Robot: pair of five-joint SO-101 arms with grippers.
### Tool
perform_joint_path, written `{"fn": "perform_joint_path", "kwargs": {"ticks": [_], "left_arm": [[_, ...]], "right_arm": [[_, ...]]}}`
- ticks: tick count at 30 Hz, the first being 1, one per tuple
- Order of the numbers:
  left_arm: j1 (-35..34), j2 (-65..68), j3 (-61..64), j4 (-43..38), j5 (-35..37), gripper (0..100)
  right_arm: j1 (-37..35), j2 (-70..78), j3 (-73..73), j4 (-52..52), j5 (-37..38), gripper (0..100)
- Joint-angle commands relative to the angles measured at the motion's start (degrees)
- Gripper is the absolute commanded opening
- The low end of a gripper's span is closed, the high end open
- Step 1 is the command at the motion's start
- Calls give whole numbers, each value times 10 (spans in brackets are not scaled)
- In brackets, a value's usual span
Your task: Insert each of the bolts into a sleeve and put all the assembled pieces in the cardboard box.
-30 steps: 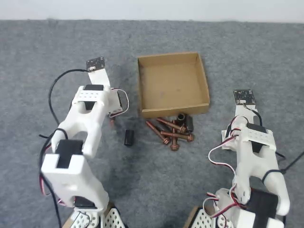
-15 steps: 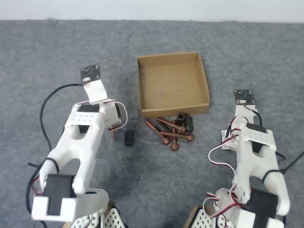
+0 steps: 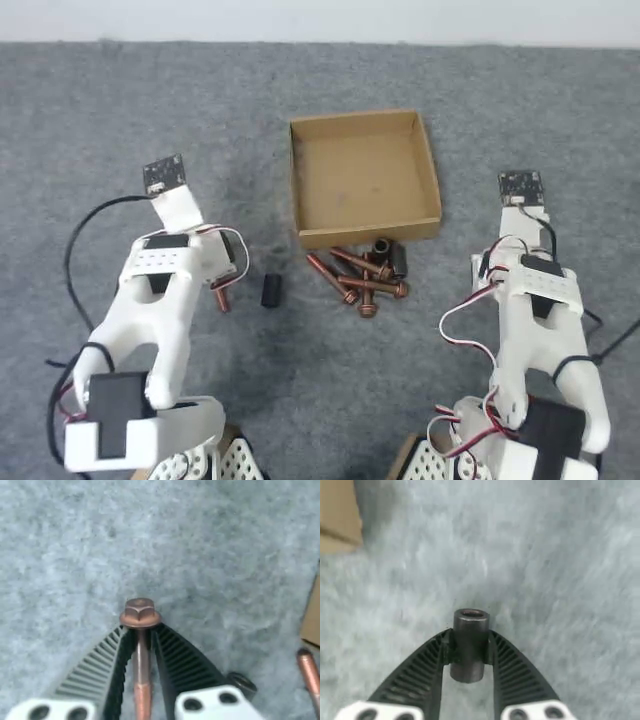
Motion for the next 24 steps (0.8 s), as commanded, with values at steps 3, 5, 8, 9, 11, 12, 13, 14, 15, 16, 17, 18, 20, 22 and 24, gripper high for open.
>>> {"fn": "perform_joint_path", "kwargs": {"ticks": [3,5,8,9,11,12,13,14,15,16,17,18,20,22,24], "left_arm": [[-3,-36,5,-43,-1,11],[-3,-36,5,-44,-1,11],[-3,-36,5,-45,-1,11],[-3,-36,5,-45,-1,11],[-3,-36,5,-45,-1,11],[-3,-36,5,-45,-1,11],[-3,-36,5,-45,-1,11],[-3,-36,5,-45,-1,11],[-3,-36,5,-45,-1,11],[-3,-36,5,-45,-1,11],[-3,-36,5,-45,-1,11],[-3,-36,5,-45,-1,11],[-3,-36,5,-45,-1,11],[-3,-36,5,-45,-1,11],[-3,-36,5,-45,-1,11]], "right_arm": [[-5,-2,-33,-124,10,6],[-7,-2,-33,-160,9,6],[-7,-1,-25,-228,6,6],[-7,-1,-18,-253,6,6],[-16,0,-4,-313,5,6],[-22,4,2,-342,5,6],[-26,12,4,-371,5,6],[-31,23,4,-403,5,6],[-36,37,4,-436,5,6],[-39,52,4,-474,5,6],[-44,69,4,-513,5,6],[-48,87,4,-554,5,6],[-58,122,4,-637,5,6],[-69,158,4,-702,5,6],[-83,191,4,-753,5,6]]}}
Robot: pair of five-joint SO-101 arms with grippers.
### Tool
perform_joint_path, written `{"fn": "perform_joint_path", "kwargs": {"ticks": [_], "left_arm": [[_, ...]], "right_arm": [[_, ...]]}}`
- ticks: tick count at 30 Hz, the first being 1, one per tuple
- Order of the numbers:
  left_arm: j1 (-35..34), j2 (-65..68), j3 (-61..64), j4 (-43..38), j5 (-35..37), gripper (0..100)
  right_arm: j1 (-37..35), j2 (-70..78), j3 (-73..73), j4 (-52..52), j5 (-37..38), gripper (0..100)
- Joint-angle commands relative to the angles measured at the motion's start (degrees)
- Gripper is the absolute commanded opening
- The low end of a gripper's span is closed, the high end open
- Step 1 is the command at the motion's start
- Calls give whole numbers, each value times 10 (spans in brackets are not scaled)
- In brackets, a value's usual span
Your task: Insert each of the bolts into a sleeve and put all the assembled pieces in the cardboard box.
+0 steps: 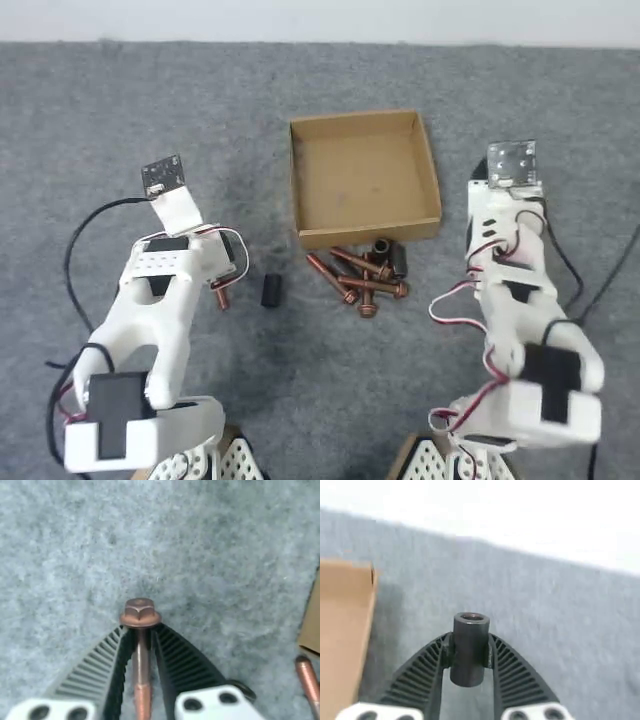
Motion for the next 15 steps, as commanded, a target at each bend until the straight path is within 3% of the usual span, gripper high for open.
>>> {"fn": "perform_joint_path", "kwargs": {"ticks": [1,6,12,15], "left_arm": [[-2,-36,-5,-15,-1,11],[-2,-36,-5,-16,-8,11],[-2,-36,-5,-16,-72,11],[-2,-36,-5,-16,-77,11]], "right_arm": [[-29,30,-6,-108,5,6],[-77,87,-18,-181,-18,6],[-120,91,-14,-211,-196,6],[-128,90,-3,-212,-240,6]]}}
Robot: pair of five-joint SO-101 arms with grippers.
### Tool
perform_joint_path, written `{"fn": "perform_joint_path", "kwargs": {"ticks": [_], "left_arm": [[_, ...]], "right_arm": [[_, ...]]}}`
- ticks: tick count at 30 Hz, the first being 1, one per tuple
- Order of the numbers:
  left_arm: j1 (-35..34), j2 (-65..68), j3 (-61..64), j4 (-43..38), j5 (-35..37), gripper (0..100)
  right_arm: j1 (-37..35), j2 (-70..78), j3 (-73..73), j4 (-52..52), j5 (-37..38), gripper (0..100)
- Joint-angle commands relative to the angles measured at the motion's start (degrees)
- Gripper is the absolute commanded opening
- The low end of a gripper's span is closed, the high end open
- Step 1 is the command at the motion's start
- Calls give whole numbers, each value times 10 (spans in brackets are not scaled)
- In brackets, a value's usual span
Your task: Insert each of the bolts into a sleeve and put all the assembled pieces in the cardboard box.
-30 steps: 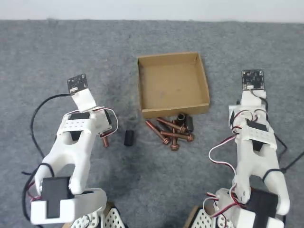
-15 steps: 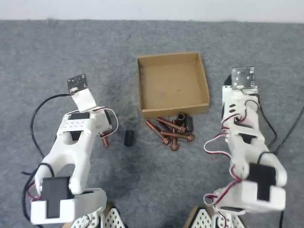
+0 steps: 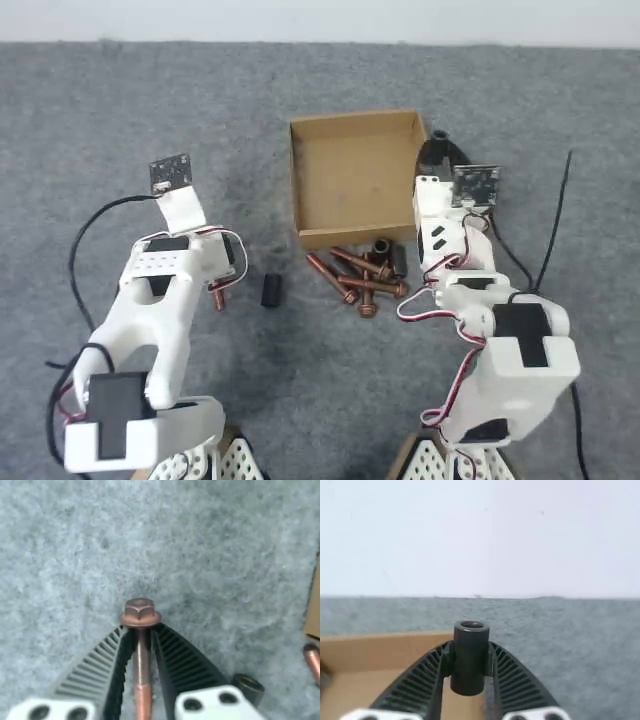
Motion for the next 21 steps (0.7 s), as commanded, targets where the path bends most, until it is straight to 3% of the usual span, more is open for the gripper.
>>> {"fn": "perform_joint_path", "kwargs": {"ticks": [1,8,21], "left_arm": [[-2,-36,-5,-16,-18,11],[-2,-36,-7,-17,-18,11],[-2,-36,-6,-17,-18,11]], "right_arm": [[-15,-17,4,-24,-48,6],[-71,-95,121,-102,-49,6],[-225,-307,345,-116,-48,6]]}}
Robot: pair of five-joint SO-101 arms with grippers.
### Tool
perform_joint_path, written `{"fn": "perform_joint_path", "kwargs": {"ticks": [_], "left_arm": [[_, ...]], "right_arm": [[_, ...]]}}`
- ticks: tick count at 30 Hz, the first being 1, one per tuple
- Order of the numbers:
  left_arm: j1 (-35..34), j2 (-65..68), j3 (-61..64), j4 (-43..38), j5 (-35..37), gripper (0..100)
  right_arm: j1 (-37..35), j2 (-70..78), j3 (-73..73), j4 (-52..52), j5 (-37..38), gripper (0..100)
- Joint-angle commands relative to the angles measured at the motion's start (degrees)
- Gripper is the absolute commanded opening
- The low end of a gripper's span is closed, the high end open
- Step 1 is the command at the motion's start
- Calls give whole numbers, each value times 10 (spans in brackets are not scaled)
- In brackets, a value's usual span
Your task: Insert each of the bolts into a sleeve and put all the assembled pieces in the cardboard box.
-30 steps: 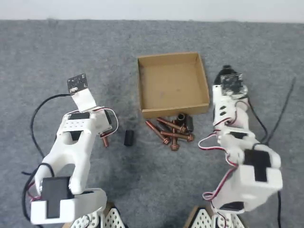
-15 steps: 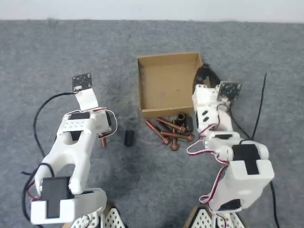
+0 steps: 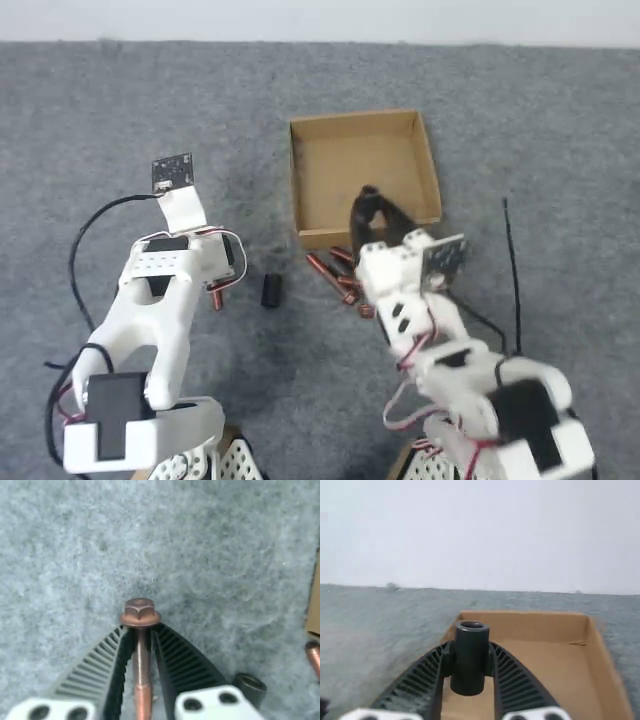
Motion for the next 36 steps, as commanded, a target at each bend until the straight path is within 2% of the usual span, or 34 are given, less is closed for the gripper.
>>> {"fn": "perform_joint_path", "kwargs": {"ticks": [1,6,19,24,29,36], "left_arm": [[-2,-36,-6,-14,-7,11],[-1,-36,-6,-14,-7,11],[1,-36,-4,-32,-7,11],[3,-41,-9,-40,-7,12],[17,-42,-5,-128,-7,12],[68,-42,-9,-205,-7,12]], "right_arm": [[-51,-77,40,-13,-4,6],[-117,-124,77,-3,-4,6],[-120,-125,76,32,-4,6],[-120,-125,76,80,-4,6],[-118,-125,76,87,-4,6],[-118,-125,76,132,-4,6]]}}
